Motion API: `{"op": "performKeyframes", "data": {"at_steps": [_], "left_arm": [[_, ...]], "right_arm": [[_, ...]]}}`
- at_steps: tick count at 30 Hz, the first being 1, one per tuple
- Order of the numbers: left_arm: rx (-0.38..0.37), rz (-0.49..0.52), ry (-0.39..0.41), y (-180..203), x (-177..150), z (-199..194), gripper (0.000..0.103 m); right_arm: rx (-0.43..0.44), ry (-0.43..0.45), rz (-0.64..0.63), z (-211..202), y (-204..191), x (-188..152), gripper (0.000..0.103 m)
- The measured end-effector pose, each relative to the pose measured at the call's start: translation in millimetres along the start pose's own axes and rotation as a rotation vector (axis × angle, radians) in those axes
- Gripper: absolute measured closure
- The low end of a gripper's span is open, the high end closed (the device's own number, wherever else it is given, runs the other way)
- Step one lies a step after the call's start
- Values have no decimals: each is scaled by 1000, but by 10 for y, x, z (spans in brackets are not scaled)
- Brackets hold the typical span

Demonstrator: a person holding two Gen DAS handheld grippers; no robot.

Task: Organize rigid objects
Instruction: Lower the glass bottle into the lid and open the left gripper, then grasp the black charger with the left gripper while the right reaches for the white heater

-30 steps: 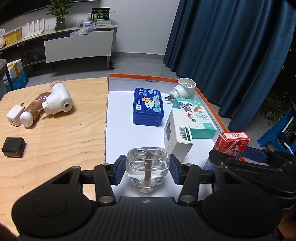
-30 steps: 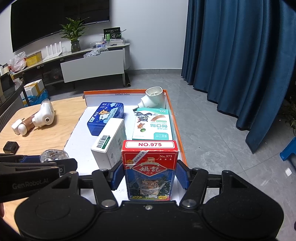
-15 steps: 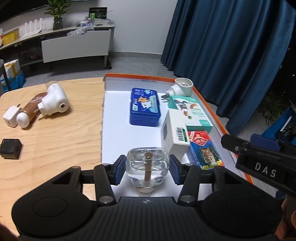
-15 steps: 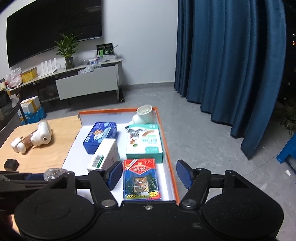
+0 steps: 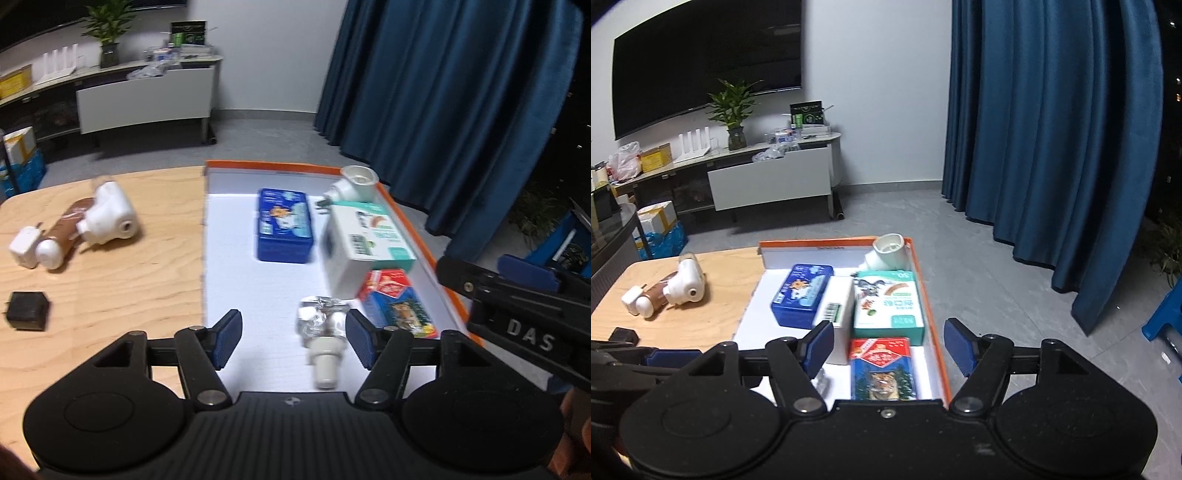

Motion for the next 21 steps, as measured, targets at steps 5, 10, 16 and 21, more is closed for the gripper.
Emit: {"op": "performKeyframes", "data": {"at_steps": [5,10,16,21], "left_arm": [[51,-31,3,-255,58,-80,34],[96,-73,9,-542,94,-176,32],[146,-129,26,-923,70,-287,31],[189,-189,25,-1293,-3,-337,30]], "right_arm": [[49,-9,-21,18,-215,51,23],[110,-23,-53,63,-525,90,22],[201,-57,-84,168,-947,105,22],[252,-76,-119,221,-1264,92,22]]}}
Point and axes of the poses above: each gripper's, at about its wrist camera, not at the fingertips, and z roughly the way its jaws point, y to its right, x to its top, the point moved 7 cm from there along z, roughly the way its jaws point
